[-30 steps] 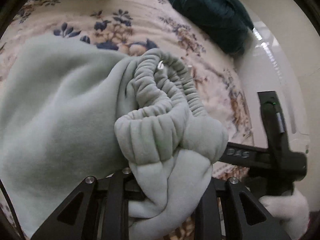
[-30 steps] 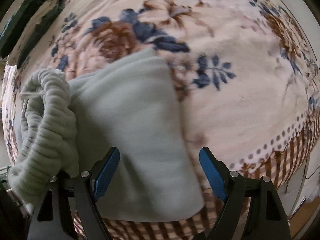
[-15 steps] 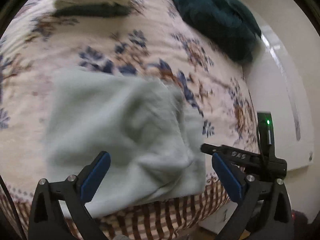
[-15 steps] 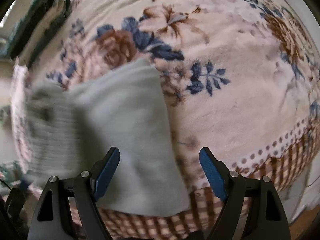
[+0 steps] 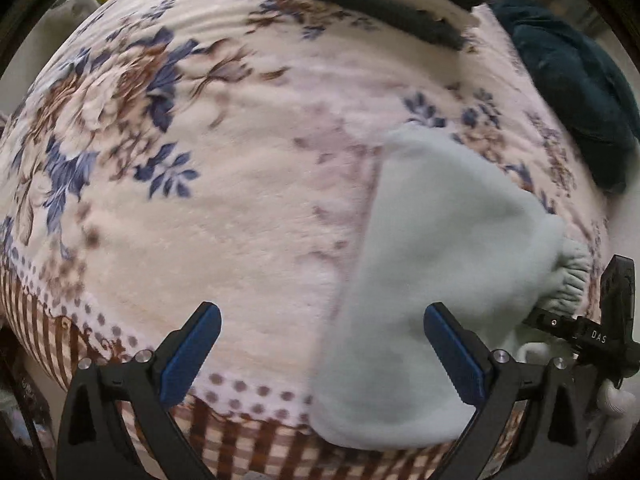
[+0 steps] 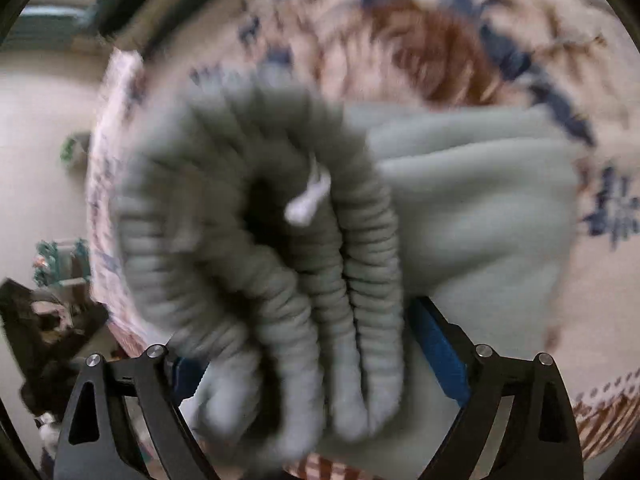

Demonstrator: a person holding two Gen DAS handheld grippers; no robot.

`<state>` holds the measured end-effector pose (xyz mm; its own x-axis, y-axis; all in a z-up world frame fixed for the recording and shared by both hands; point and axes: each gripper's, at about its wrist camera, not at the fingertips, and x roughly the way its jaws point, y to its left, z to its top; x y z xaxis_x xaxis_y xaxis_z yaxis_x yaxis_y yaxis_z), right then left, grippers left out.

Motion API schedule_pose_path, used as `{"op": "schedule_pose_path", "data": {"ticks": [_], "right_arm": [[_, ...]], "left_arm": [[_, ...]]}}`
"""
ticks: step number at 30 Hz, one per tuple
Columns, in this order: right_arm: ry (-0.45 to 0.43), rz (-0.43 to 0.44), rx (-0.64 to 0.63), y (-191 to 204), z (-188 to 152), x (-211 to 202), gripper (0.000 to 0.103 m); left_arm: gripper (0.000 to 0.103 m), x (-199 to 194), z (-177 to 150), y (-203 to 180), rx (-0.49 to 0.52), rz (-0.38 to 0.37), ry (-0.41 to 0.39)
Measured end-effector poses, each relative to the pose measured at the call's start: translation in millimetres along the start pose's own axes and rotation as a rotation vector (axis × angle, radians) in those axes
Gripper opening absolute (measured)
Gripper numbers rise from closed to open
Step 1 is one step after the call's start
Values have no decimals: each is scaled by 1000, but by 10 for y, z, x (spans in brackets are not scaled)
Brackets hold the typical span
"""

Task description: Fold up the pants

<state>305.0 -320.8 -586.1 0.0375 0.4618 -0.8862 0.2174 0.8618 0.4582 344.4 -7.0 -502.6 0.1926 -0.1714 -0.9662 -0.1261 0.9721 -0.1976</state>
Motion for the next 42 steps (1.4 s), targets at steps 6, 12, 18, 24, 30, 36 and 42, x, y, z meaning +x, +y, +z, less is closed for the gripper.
{"op": "schedule_pose_path", "data": {"ticks": [6,12,18,24,30,36,42], "right_arm": [[-3,89,-36,102,-16,-10,73],[-152,126,-5,114,-286,-639,44],[-239,64,139,-572,-697,-1373,44],[-186,-20,309,-1524,-738,-1188,44],[-121,74,434,-1960,-831,-859,85],[-122,-138,398,-1975,-1170,-1287,93],[-165,-212,377,-1555,-1155,-1800,93]], "left_arm": [[103,72,-5,12,-22,-13,10],[103,-134,6,-105,-25,-59,-14],[103,-266,63,-372,5,-141,-16],[103,-159,30,-868,65,-248,20],[103,122,-161,-1394,231,-251,73],[103,380,-346,-1404,282,-200,146],[103,279,-326,-1289,225,-243,144]]}}
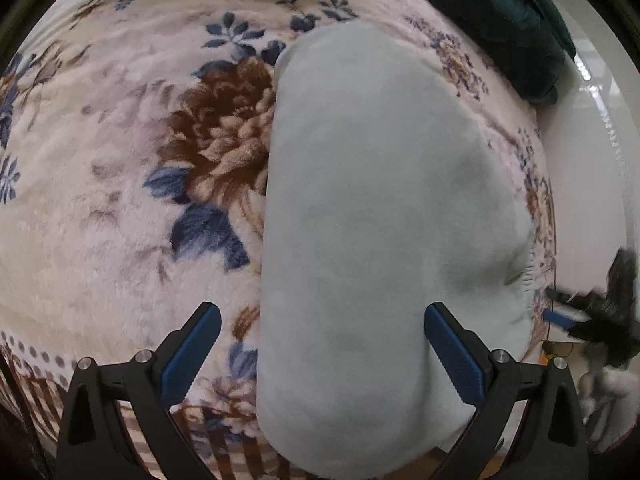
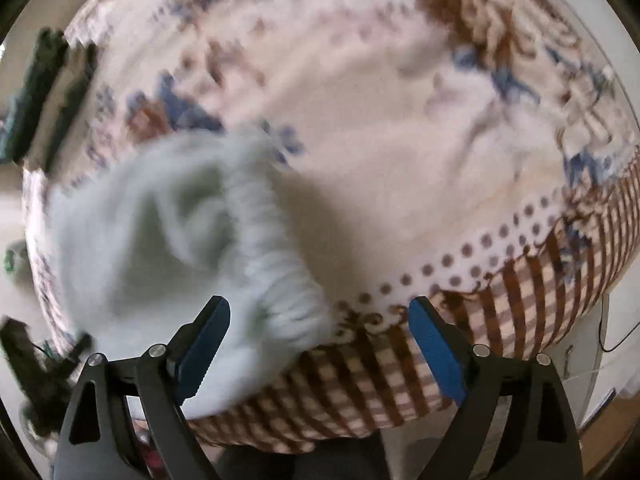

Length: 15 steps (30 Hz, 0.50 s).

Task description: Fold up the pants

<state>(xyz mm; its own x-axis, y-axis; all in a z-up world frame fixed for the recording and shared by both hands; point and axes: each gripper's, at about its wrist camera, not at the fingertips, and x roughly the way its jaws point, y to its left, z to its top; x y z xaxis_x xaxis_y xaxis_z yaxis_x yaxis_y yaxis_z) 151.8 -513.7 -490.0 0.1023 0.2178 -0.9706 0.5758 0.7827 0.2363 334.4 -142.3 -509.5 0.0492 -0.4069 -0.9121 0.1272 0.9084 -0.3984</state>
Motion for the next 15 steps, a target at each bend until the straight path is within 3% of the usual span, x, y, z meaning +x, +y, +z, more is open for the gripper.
{"op": "schedule_pose_path", "data": {"ticks": [2,4,7,10,12,15], "right_arm": [[-38,62,-8,233,100,-244,93],[-30,132,-80,794,407,-254,93],[73,179,-323,1793,727,-81,93],[215,174,-569,2747,828,299,93],[307,116,-686,3262,895,639,93],[405,41,-783,3653,951,1064,93]], "left_arm": [[103,-113,-40,-19,1,50,-46],[103,-236,-63,-44,13,186,-120],[103,-330,-76,-33,-5,271,-178],[103,-338,-124,43,-47,204,-143],[103,-299,-174,58,-64,165,-114],[103,-171,-222,-23,-77,135,-79]]}}
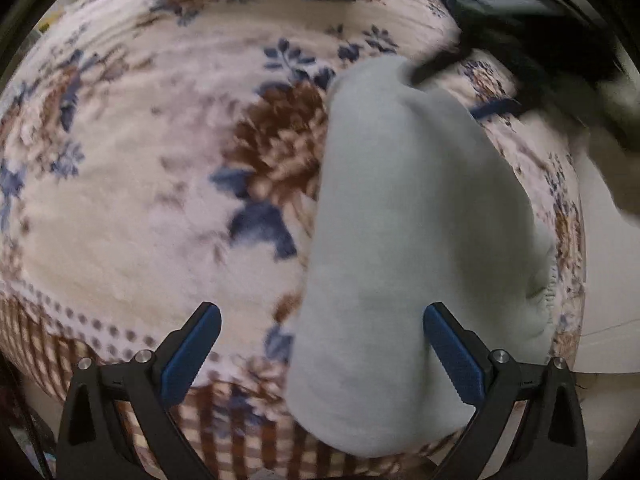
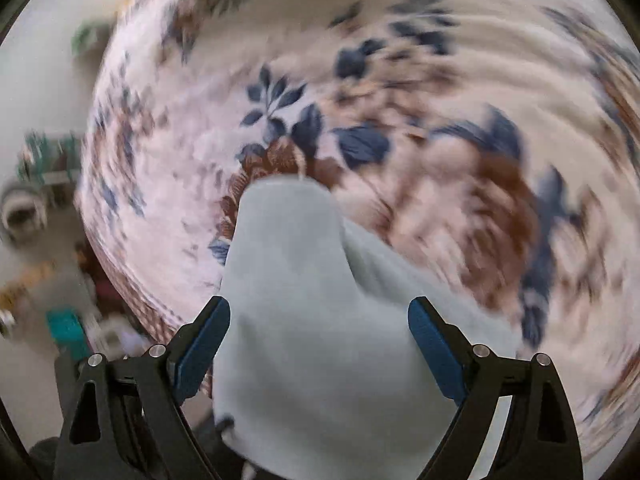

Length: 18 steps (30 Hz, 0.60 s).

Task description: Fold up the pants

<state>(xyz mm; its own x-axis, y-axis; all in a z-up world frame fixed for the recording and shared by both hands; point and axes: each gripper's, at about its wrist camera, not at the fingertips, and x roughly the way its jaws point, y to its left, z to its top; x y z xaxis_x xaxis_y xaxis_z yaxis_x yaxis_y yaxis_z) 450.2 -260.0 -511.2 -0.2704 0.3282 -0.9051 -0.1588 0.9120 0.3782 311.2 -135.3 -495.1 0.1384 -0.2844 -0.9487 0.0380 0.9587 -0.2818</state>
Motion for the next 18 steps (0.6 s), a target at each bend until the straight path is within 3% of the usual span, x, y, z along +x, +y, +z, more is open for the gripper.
{"op": "schedule_pose_path", "data": {"ticks": [3,5,6,7,11,13,18], "right_arm": [[134,-47,-69,119,357,387,93],[181,-53,-91,131,424,578,92],[196,-42,-85,150,465,637,84],[211,-14,-75,157,493,677,66],[206,37,-52,143,527,734,55],[185,119,26,-15,540,755,47],[120,391,298,-499,416,831,39]], "left_arm": [[103,142,-17,-52,-25,-52,46],[103,272,-21,-32,-66,-87,74],[103,338,-23,-8,-96,-103,91],[102,373,-29,12,-125,-126,99],[88,455,-62,51,-189,-169,90],[77,461,-90,61,-197,-175,75],[69,445,-178,134,-243,-225,40]]}}
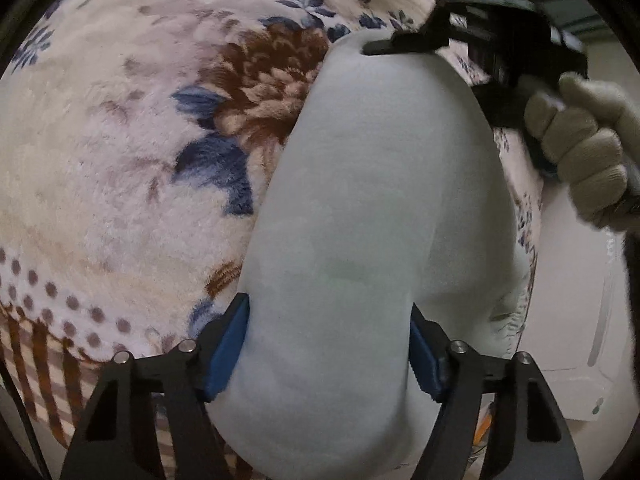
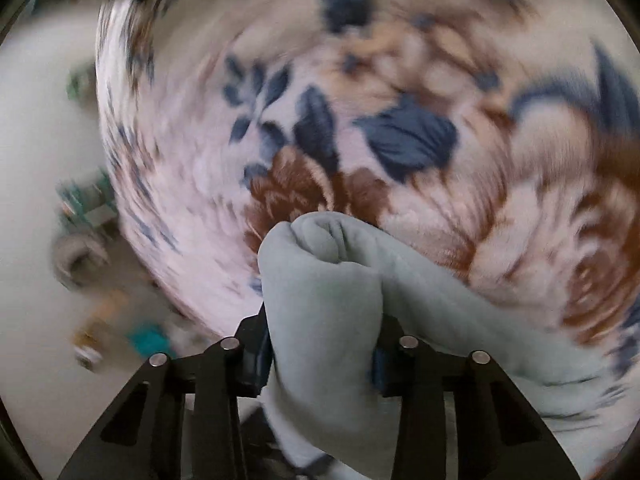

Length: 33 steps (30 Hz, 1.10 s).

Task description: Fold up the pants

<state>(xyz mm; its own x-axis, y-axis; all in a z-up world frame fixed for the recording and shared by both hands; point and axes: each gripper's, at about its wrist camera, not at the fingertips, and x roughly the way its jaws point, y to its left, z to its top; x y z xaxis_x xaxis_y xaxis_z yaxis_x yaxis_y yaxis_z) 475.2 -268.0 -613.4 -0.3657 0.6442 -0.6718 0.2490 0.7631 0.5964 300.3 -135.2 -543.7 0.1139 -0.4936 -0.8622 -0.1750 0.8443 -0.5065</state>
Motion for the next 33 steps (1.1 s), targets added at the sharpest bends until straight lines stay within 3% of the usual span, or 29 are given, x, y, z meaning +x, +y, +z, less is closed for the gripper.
{"op": "schedule_pose_path", "data": {"ticks": [4,7,9,10,12,15,17,19,20,21,25,27,31,33], "right_arm": [[-16,231,194,-409,-69,85,38],[-13,307,219,-490,-96,123,39],[-3,257,149,-364,-64,111,48],[-4,207,101,-263,-36,67,63],[-8,107,22,-99,18,23,78],[55,-99,-135,226,120,81,78],[159,-175,-220,443,149,286,78],[209,-281,-284,607,161,482,74],[220,-328,-301,643,169,549,69],[228,-354,-303,675,190,610,66],[210,-349,-246,708,281,693,51],[186,-324,-219,655,249,587,46],[125,-252,-129,467,233,348,41],[130,-193,-67,363,243,336,41]], "left_arm": [[69,14,41,19,-20,-23,4],[71,18,84,62,-40,-52,22],[75,-7,94,81,-42,-71,26],[77,-42,97,125,-50,-82,25],[78,-112,104,206,-42,-90,21],[80,-100,76,163,6,-65,18],[80,-92,66,145,26,-54,19],[80,-139,50,140,35,6,-19],[78,-165,35,189,-9,-23,-39],[77,-191,-1,316,-105,-99,-69],[70,-189,-39,405,-157,-63,-96],[66,-194,-46,403,-182,-81,-99],[57,-204,-119,456,-182,-98,-115],[60,-208,-133,383,-142,-41,-69]]}}
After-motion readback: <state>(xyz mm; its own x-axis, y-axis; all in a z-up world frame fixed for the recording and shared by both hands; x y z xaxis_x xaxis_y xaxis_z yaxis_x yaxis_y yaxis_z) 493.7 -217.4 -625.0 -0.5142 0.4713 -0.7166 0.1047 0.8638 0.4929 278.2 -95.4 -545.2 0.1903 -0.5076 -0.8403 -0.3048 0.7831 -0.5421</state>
